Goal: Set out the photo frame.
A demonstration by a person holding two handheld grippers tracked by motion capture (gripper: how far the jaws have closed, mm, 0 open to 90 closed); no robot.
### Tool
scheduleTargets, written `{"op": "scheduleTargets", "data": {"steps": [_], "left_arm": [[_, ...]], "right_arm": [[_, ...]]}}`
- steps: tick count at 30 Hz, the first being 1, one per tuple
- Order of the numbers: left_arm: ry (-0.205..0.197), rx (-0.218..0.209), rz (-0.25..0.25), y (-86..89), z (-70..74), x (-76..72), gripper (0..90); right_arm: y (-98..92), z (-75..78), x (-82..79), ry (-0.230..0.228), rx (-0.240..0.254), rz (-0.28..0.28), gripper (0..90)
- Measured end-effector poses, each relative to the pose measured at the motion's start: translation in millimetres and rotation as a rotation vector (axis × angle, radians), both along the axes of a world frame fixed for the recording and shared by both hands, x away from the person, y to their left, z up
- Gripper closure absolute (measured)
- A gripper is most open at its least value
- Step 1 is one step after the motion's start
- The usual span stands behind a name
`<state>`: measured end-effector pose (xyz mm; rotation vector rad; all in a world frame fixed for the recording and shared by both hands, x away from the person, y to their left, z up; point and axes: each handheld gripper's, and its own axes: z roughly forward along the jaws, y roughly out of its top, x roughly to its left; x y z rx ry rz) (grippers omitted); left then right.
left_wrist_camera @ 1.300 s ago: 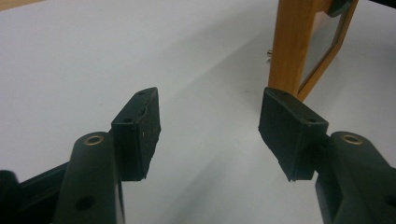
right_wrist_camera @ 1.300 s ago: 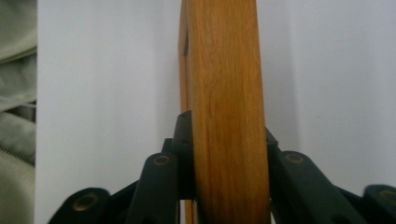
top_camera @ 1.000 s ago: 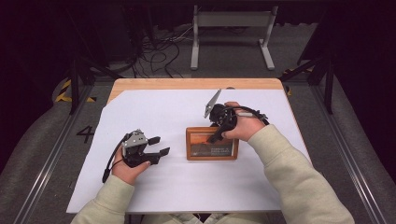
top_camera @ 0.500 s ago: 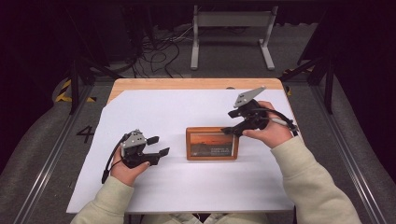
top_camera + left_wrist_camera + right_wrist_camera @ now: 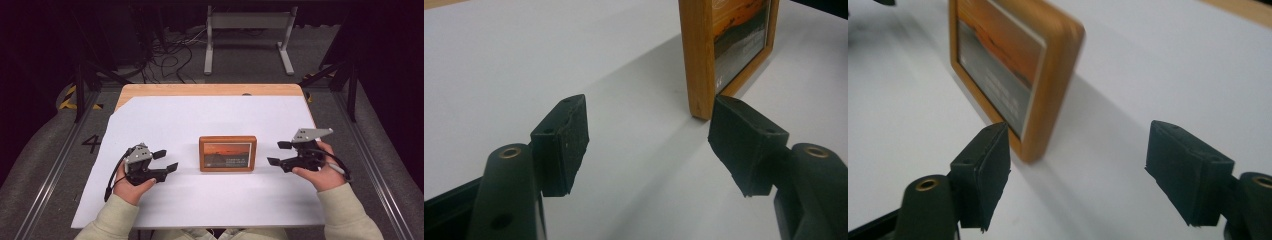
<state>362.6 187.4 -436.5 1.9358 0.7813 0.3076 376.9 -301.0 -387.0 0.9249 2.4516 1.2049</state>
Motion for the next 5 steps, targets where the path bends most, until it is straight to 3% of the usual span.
{"op": "scheduleTargets", "data": {"steps": [3,5], "left_arm": [[-0.005,0.001,0.012,2.9,0.3,-1.2,32.9],[-0.017,-0.005,0.010,2.5,1.3,-0.9,32.9]], "right_arm": [[-17.1,-17.6,-6.3,0.008,0.039,-0.061,26.8],[-22.5,-21.8,-6.4,0.016,0.032,-0.081,26.6]]}}
